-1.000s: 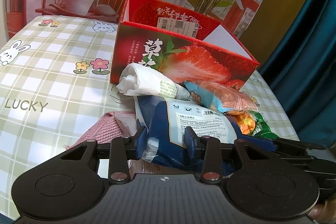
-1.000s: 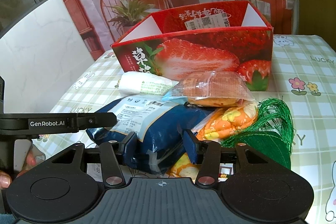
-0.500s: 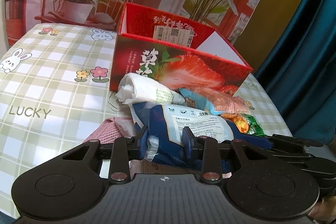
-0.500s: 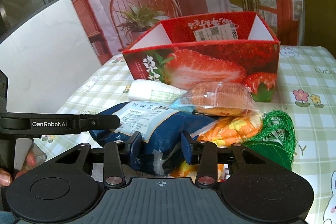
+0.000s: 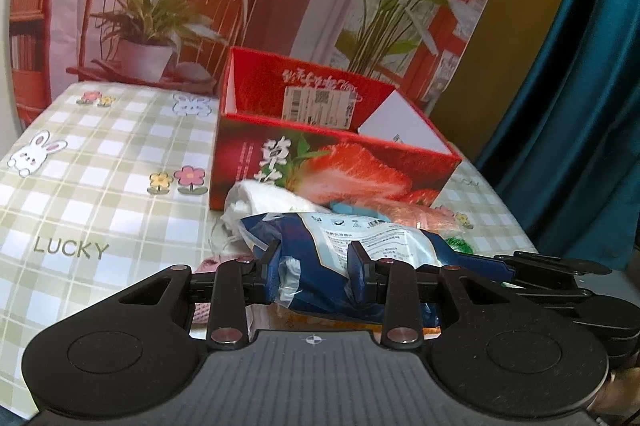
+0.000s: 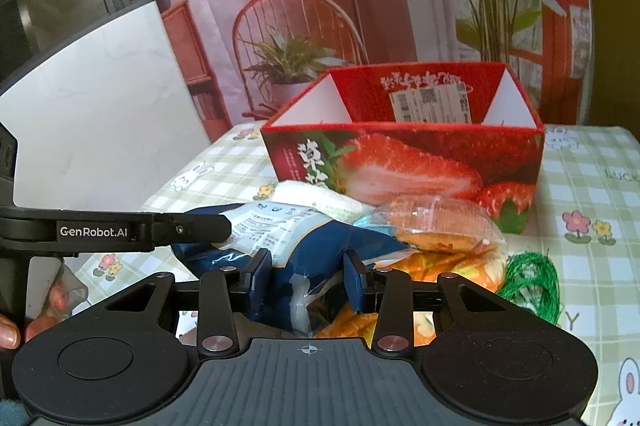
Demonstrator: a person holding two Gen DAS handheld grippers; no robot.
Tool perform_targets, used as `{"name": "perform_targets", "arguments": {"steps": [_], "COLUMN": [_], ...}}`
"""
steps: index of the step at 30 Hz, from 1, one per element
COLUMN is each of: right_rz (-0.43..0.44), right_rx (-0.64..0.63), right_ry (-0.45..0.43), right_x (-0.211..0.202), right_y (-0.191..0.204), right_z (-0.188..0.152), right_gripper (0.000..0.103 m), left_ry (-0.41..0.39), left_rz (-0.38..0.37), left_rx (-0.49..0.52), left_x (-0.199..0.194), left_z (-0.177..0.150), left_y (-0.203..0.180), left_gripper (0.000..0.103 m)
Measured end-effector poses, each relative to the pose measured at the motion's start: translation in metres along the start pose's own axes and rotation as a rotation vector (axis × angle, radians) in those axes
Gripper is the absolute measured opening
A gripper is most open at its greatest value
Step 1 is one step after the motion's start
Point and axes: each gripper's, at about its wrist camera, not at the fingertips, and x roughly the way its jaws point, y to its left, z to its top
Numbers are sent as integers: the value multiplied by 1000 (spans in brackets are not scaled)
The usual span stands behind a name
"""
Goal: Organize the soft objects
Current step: 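Lift the blue-and-white bag with the left tool and carry it into the red box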
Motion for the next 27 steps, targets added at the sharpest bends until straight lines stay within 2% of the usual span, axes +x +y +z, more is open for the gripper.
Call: {"name": "perform_targets", "arguments": {"steps": [3,19,27], "right_rz": [5,27,27], "right_rx": [-6,-93,-132], "right_ry": [-21,-161,-219], "right_x": [-6,-44,-55], "right_y": [2,18,15], "right_z": [4,41,70], "right_gripper": [36,36,36], "left_ry": [-34,-189,-214], "left_rz": [-2,-9,-11], "left_rx": [22,105,134], "left_x": [-13,-17,-8], "left_z": [-3,29,54], "left_y": [-1,-1,-13], "left_gripper": [36,36,36]}}
